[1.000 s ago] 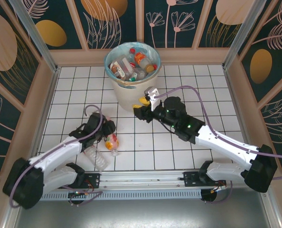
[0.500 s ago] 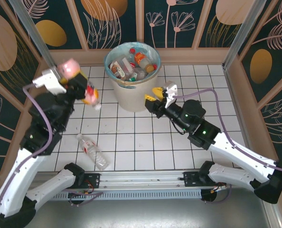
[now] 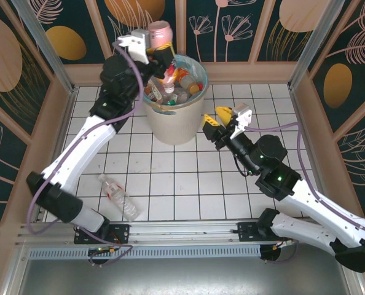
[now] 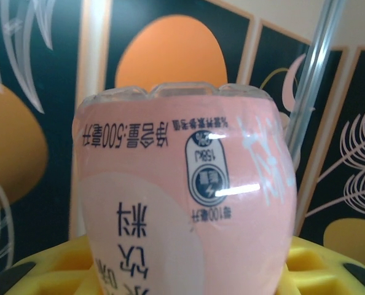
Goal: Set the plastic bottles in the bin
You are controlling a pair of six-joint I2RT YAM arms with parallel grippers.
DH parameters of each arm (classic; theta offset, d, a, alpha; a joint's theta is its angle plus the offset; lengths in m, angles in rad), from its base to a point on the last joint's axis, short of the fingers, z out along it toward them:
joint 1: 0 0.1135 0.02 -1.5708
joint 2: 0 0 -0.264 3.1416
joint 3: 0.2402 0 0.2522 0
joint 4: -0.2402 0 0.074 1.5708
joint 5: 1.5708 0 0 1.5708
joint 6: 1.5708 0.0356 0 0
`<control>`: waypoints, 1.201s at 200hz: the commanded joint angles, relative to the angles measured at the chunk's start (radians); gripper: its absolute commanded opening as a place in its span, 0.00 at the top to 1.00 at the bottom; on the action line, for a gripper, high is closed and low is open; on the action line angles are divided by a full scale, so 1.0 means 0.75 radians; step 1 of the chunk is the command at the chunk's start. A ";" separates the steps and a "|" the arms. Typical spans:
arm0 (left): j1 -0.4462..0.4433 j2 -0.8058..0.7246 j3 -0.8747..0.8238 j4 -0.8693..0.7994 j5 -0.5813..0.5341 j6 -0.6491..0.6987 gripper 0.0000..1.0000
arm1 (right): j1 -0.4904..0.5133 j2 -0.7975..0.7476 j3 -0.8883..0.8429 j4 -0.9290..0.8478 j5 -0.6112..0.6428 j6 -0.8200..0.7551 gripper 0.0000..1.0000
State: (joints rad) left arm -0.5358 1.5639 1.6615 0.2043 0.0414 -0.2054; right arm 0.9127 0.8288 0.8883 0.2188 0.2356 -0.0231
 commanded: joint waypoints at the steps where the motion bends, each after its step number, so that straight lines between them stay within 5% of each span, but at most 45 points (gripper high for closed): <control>1: -0.008 0.079 0.112 0.198 0.135 0.018 0.75 | 0.012 -0.022 -0.004 -0.029 0.046 0.040 0.53; 48: -0.068 0.092 -0.180 0.411 0.239 0.055 0.69 | 0.012 -0.020 -0.022 -0.019 0.071 0.029 0.53; 120: -0.077 0.022 -0.590 0.588 0.178 0.144 0.66 | 0.004 0.183 0.157 -0.069 -0.001 -0.012 0.52; 151: -0.078 -0.004 -0.639 0.624 0.188 0.119 0.62 | -0.085 0.409 0.559 -0.300 -0.115 0.058 0.49; 177: -0.078 -0.037 -0.660 0.625 0.209 0.114 0.51 | -0.256 0.690 1.025 -0.627 -0.326 0.183 0.52; 211: -0.078 -0.095 -0.706 0.640 0.209 0.134 0.28 | -0.334 1.023 1.544 -0.891 -0.345 0.182 0.53; 240: -0.078 -0.157 -0.769 0.673 0.205 0.150 0.22 | -0.382 1.322 1.891 -1.032 -0.456 0.175 0.55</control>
State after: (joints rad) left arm -0.5896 1.5028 1.1202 0.6415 0.1772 -0.1051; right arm 0.6483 1.6600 2.1376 -0.3729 -0.0174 0.0921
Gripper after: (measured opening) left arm 0.773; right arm 0.458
